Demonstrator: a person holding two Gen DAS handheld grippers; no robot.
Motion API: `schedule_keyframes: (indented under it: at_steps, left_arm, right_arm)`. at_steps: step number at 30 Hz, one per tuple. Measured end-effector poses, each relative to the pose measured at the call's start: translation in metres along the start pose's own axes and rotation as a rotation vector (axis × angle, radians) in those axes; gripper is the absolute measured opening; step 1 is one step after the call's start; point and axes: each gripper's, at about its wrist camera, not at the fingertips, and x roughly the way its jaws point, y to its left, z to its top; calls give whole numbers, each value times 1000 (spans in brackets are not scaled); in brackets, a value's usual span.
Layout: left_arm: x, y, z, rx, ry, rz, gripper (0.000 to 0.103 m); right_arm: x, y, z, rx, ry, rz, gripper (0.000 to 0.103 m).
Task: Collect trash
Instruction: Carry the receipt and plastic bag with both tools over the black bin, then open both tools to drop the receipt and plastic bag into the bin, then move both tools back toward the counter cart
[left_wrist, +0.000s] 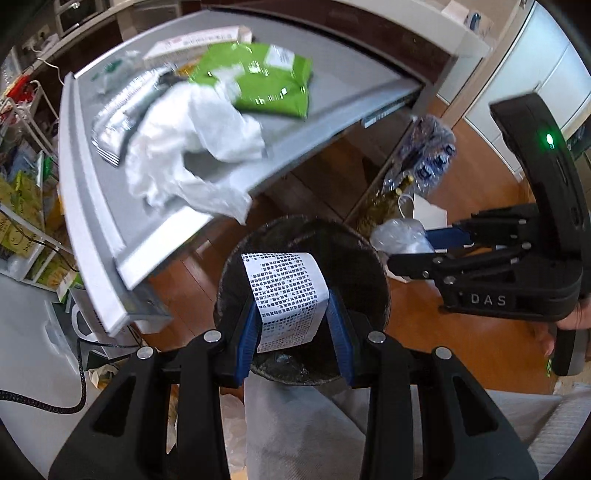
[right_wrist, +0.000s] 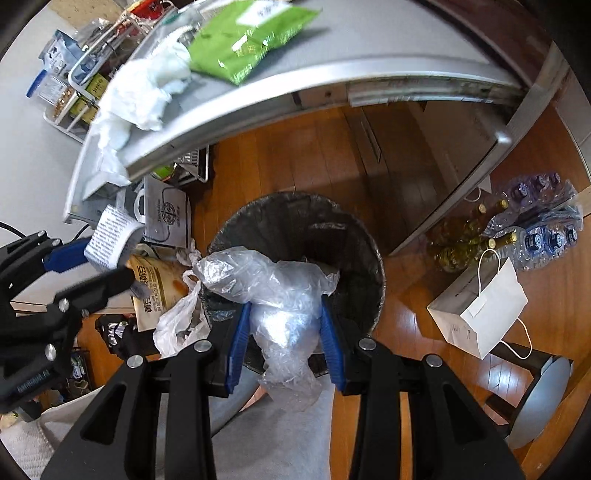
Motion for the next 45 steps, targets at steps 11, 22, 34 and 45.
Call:
schedule_keyframes:
  at_steps: [11,22,34,45]
  left_arm:
    - [21,0,-8,-6,37,13,37]
    - [14,-2,2,-14,-6,51,82]
    - [-9,1,12,-36,-39,103,88]
    - [-67,10,37,-112,-190,85,94]
  right_arm:
    - [24,-4,-2,10,60,2,37]
    - [16,-5,2,4,32,-26,66]
    - [-34,-6,3,18,-74,-71,88]
    - [-98,4,19,33,-254,-35,91]
